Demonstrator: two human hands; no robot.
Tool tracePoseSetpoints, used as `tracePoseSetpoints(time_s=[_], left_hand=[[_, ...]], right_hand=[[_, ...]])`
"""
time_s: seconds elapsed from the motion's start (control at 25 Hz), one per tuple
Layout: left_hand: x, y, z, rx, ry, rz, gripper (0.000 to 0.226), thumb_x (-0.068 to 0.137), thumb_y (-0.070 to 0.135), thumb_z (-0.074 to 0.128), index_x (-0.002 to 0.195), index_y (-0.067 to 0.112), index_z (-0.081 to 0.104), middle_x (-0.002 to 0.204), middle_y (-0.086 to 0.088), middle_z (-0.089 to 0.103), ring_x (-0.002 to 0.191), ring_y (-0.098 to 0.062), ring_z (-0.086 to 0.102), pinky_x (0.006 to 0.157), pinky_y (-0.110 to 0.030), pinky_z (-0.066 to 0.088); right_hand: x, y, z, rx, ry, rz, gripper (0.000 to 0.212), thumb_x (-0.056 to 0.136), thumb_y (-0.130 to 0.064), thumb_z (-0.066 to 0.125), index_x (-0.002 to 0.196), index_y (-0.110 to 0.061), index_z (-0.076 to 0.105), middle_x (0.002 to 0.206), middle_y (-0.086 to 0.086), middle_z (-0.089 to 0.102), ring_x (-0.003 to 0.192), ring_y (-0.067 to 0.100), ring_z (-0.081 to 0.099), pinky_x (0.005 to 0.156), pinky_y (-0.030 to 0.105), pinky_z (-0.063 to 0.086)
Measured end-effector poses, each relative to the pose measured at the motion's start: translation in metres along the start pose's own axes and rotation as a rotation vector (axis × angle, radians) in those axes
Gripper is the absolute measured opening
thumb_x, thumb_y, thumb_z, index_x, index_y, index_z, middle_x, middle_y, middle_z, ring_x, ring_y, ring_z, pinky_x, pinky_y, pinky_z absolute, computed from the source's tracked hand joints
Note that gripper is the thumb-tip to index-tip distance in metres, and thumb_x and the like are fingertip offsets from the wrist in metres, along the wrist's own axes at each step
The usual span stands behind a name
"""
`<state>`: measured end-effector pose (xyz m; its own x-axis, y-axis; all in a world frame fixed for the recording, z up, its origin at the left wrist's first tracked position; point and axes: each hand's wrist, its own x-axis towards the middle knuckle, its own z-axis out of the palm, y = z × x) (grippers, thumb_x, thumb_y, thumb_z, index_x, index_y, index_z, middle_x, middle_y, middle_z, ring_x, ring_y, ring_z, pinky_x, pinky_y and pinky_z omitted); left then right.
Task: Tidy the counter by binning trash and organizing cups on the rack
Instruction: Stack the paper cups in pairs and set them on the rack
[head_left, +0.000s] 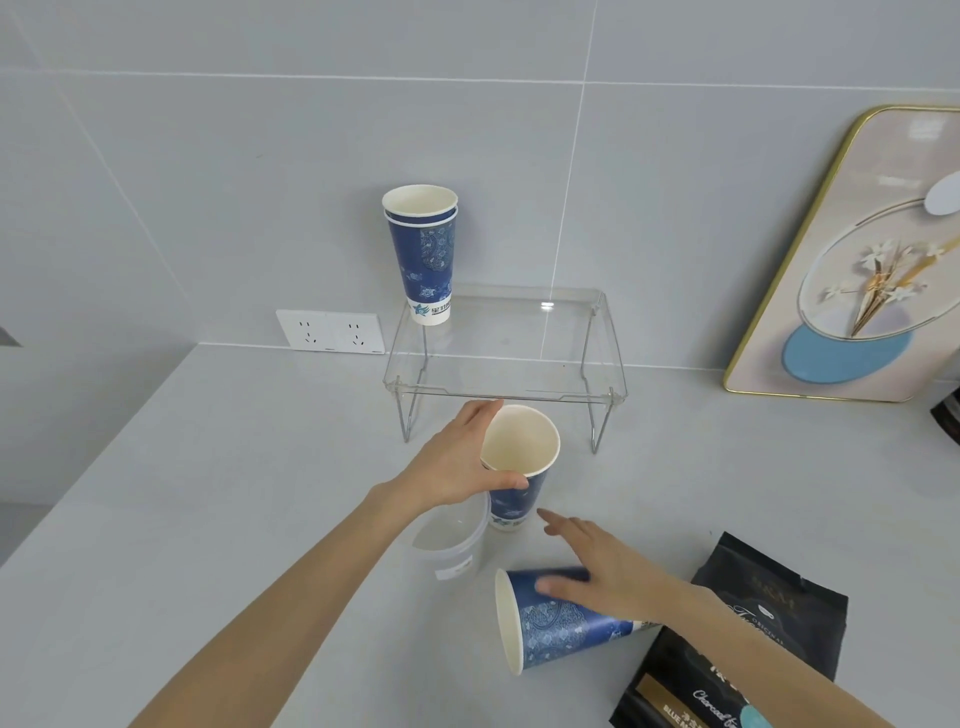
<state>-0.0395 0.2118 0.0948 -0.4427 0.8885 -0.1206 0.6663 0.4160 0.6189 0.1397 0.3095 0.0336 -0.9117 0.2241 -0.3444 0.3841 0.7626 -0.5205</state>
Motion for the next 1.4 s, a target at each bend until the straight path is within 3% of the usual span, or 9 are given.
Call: tracePoseSetpoints(time_s=[0.16, 0.36, 0.56, 0.68, 0.92, 1.04, 1.12, 1.24, 1.4], left_hand=[[-0.001, 0.0, 0.001, -0.017, 0.012, -0.025, 0.089, 0.068, 0.036, 0.075, 0.14, 0.02, 0.025, 0.146, 0.002, 0.029, 0.129, -0.021, 0.039, 0.105, -0.037, 0.037], [-0.004, -0.001, 0.002, -0.027, 0.034, -0.01, 0.086, 0.069, 0.036, 0.075, 0.139, 0.021, 0.026, 0.147, 0.002, 0.03, 0.13, -0.021, 0.038, 0.104, -0.035, 0.035], [-0.004, -0.002, 0.003, -0.054, 0.053, -0.001, 0.086, 0.069, 0.035, 0.075, 0.139, 0.022, 0.027, 0.146, 0.002, 0.032, 0.13, -0.02, 0.038, 0.103, -0.033, 0.034], [-0.005, -0.004, 0.002, -0.077, 0.054, 0.004, 0.085, 0.069, 0.035, 0.075, 0.139, 0.022, 0.027, 0.146, 0.002, 0.032, 0.13, -0.019, 0.037, 0.103, -0.031, 0.033], [-0.006, -0.006, 0.0, -0.113, 0.021, 0.013, 0.086, 0.07, 0.034, 0.075, 0.141, 0.021, 0.027, 0.149, 0.003, 0.032, 0.131, -0.018, 0.038, 0.108, -0.032, 0.034], [-0.007, -0.004, 0.0, -0.114, 0.014, 0.009, 0.085, 0.07, 0.034, 0.075, 0.14, 0.021, 0.027, 0.148, 0.003, 0.033, 0.129, -0.02, 0.039, 0.108, -0.034, 0.035], [-0.008, -0.003, -0.001, -0.137, 0.017, 0.004, 0.084, 0.07, 0.032, 0.075, 0.139, 0.022, 0.028, 0.148, 0.002, 0.034, 0.129, -0.02, 0.039, 0.108, -0.036, 0.035], [-0.009, -0.002, -0.002, -0.189, 0.023, 0.008, 0.081, 0.069, 0.029, 0.077, 0.136, 0.023, 0.032, 0.145, 0.002, 0.038, 0.128, -0.02, 0.041, 0.107, -0.037, 0.037], [-0.01, 0.0, -0.002, -0.253, 0.028, 0.007, 0.077, 0.068, 0.025, 0.078, 0.132, 0.021, 0.036, 0.138, -0.001, 0.047, 0.121, -0.019, 0.048, 0.098, -0.03, 0.04]], right_hand=[[-0.009, 0.002, 0.011, -0.205, -0.142, -0.079, 0.086, 0.075, -0.056, 0.06, 0.142, -0.027, 0.014, 0.146, 0.0, 0.034, 0.134, 0.019, 0.03, 0.114, 0.032, 0.02], [-0.013, 0.002, 0.008, -0.138, -0.037, -0.046, 0.081, 0.073, -0.052, 0.064, 0.138, -0.028, 0.023, 0.143, -0.004, 0.039, 0.129, 0.015, 0.036, 0.111, 0.031, 0.026], [-0.028, -0.005, -0.027, 0.192, 0.085, -0.02, 0.076, 0.065, -0.047, 0.073, 0.126, -0.032, 0.031, 0.124, -0.009, 0.05, 0.113, 0.01, 0.05, 0.088, 0.01, 0.04], [-0.038, -0.015, -0.052, 0.338, 0.149, -0.026, 0.073, 0.051, -0.061, 0.062, 0.113, -0.038, 0.031, 0.112, -0.012, 0.052, 0.098, 0.002, 0.054, 0.07, 0.001, 0.047], [-0.048, -0.032, -0.102, 0.688, 0.305, -0.103, 0.089, 0.029, -0.086, 0.059, 0.101, -0.036, 0.047, 0.108, -0.011, 0.061, 0.092, -0.002, 0.066, 0.07, 0.011, 0.055], [-0.038, -0.042, -0.125, 0.77, 0.447, -0.129, 0.088, 0.034, -0.085, 0.06, 0.105, -0.036, 0.047, 0.113, -0.009, 0.06, 0.103, 0.009, 0.062, 0.086, 0.023, 0.054], [-0.026, -0.052, -0.135, 0.81, 0.552, -0.151, 0.071, 0.056, -0.069, 0.064, 0.11, -0.028, 0.046, 0.111, -0.011, 0.059, 0.101, 0.003, 0.06, 0.091, 0.027, 0.05], [-0.008, -0.066, -0.134, 0.852, 0.663, -0.188, 0.035, 0.084, -0.02, 0.056, 0.116, -0.019, 0.041, 0.105, -0.014, 0.057, 0.087, -0.013, 0.06, 0.08, 0.01, 0.052], [0.009, -0.062, -0.108, 0.853, 0.631, -0.158, 0.052, 0.081, -0.006, 0.061, 0.125, -0.016, 0.036, 0.117, -0.005, 0.051, 0.105, 0.008, 0.054, 0.074, 0.005, 0.052]])
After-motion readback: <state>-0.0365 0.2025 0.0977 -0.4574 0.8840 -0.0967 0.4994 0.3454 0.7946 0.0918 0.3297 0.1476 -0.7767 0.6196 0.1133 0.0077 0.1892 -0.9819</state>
